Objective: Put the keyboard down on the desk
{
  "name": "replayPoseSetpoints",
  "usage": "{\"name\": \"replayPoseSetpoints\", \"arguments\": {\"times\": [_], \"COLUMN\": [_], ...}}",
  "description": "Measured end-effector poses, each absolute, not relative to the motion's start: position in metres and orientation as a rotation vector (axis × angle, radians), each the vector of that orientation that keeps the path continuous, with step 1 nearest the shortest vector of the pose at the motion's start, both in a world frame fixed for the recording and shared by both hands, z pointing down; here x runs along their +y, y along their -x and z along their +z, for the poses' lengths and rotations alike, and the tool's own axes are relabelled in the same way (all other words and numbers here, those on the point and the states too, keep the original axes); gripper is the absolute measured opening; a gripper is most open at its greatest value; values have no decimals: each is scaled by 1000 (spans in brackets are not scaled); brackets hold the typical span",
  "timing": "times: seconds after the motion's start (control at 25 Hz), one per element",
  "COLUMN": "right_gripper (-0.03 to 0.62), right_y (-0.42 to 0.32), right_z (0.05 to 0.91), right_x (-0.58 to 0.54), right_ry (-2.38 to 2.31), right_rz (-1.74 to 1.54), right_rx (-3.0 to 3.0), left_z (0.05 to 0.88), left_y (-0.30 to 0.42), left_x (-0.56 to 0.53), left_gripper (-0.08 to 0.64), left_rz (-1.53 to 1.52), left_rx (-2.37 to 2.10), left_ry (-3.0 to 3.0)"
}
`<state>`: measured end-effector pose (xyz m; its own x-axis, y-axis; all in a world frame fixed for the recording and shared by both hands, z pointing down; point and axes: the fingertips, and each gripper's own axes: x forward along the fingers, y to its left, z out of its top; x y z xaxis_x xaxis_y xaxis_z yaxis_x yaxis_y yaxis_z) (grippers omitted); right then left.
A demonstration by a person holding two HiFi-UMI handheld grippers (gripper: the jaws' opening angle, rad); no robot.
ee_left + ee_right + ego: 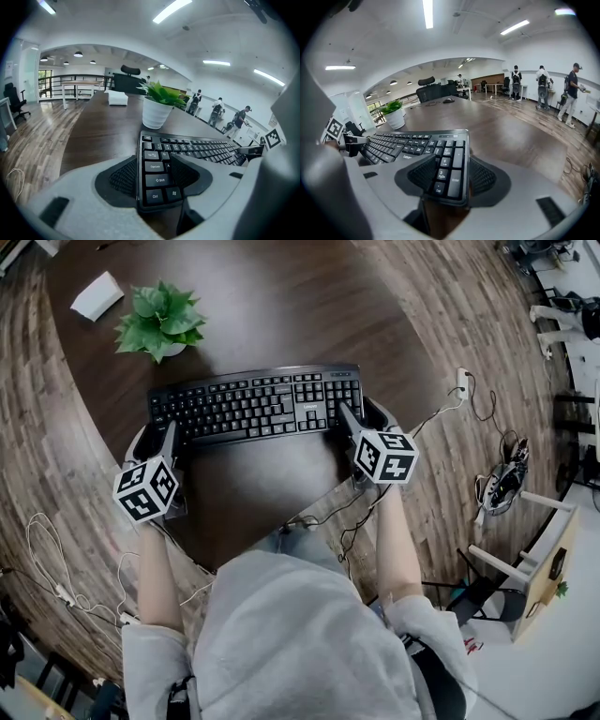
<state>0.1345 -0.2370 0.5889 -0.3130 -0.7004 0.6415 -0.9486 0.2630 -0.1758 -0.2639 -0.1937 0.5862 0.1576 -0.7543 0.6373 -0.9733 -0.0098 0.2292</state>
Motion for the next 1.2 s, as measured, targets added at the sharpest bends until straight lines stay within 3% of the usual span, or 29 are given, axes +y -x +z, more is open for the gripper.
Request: {"name": "replayPoseSetpoints", "arguments": {"times": [0.84, 1.08, 1.2], "right_gripper": [218, 218, 166], "right_y": [-134, -134, -129], "right_z": [610, 601, 592], "right_x": [-238, -236, -235], "right_ry": [-1475, -1504, -1487], "right_rz": [789, 646, 538], "right_rx": [-2019, -2020, -2011], "left_z": [604, 598, 588], "left_y": [264, 267, 275], "left_x": [-196, -196, -193], "left_gripper": [225, 225, 225], "left_rz": [477, 449, 468], "left_rx": [-1631, -1655, -1712], "left_ry": [-1783, -1824, -1840]}}
